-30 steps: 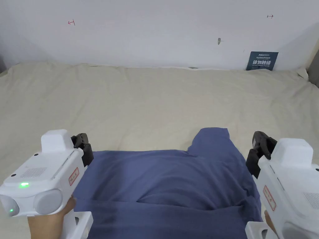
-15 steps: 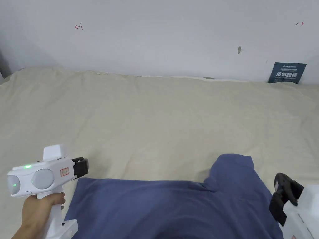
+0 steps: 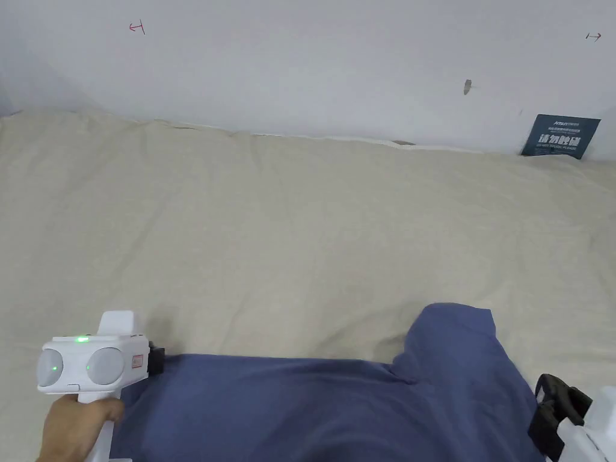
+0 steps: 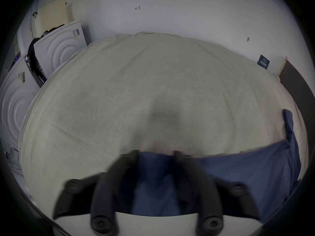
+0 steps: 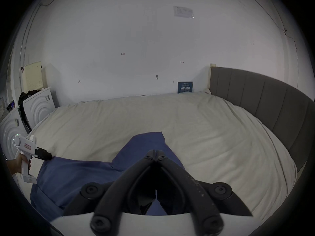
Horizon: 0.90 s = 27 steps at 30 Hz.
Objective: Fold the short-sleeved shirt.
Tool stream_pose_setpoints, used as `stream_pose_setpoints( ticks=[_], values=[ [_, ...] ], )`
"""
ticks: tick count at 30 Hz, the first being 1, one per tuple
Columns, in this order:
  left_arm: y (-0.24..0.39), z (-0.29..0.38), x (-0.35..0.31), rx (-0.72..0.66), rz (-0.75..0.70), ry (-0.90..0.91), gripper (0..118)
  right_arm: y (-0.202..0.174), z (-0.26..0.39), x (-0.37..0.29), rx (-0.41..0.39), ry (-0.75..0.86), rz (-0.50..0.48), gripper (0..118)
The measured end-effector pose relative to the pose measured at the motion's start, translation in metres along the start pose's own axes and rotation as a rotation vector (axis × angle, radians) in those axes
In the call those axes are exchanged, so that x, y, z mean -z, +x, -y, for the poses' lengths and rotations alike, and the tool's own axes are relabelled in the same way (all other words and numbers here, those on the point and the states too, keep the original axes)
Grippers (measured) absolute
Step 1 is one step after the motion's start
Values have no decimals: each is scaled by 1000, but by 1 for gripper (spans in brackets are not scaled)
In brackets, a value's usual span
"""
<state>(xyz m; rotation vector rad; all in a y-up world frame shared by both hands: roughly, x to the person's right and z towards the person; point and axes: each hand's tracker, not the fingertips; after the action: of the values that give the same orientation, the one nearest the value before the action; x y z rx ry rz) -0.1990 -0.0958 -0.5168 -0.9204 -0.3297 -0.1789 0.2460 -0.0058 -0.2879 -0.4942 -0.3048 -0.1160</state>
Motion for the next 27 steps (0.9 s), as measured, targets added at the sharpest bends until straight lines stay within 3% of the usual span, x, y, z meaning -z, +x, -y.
stream_pose_setpoints(
  ticks=[1, 4, 5, 6, 7, 9, 10, 11, 15, 19, 23, 24, 25, 27],
  values=[
    [2, 1, -2, 17, 7, 7, 2, 3, -2, 5, 6, -17, -4, 2],
    [4, -1, -10, 40, 11, 13, 2, 11, -10, 29, 9, -68, -13, 7],
    [5, 1, -19, 25, 19, 54, 2, 15, -15, 41, 17, -102, -14, 19],
    [5, 1, -30, 2, 45, 86, 2, 19, -19, 54, 22, -130, -22, 37],
    [4, 0, -41, -15, 72, 105, 2, 22, -21, 66, 26, -156, -31, 63],
    [10, 2, -69, -28, 119, 143, 2, 27, -25, 98, 15, -213, -16, 95],
    [11, 3, -79, -18, 135, 154, 2, 29, -26, 112, 9, -245, -3, 108],
    [11, 3, -89, -12, 145, 162, 2, 30, -25, 129, 2, -273, 20, 111],
    [14, 5, -118, -11, 187, 195, 2, 34, -13, 190, -31, -401, 64, 109],
    [14, 6, -126, -13, 201, 199, 2, 27, 9, 217, -83, -489, 107, 70],
    [11, 10, -123, -25, 199, 184, 2, 24, 15, 198, -59, -425, 83, 60],
    [11, 11, -124, -29, 199, 184, 2, 23, 14, 195, -70, -428, 65, 40],
    [12, 12, -124, -33, 195, 181, 2, 21, 14, 191, -93, -430, 54, 3],
    [13, 15, -129, -45, 190, 184, 2, 17, 10, 180, -145, -390, 56, 4]
  ],
)
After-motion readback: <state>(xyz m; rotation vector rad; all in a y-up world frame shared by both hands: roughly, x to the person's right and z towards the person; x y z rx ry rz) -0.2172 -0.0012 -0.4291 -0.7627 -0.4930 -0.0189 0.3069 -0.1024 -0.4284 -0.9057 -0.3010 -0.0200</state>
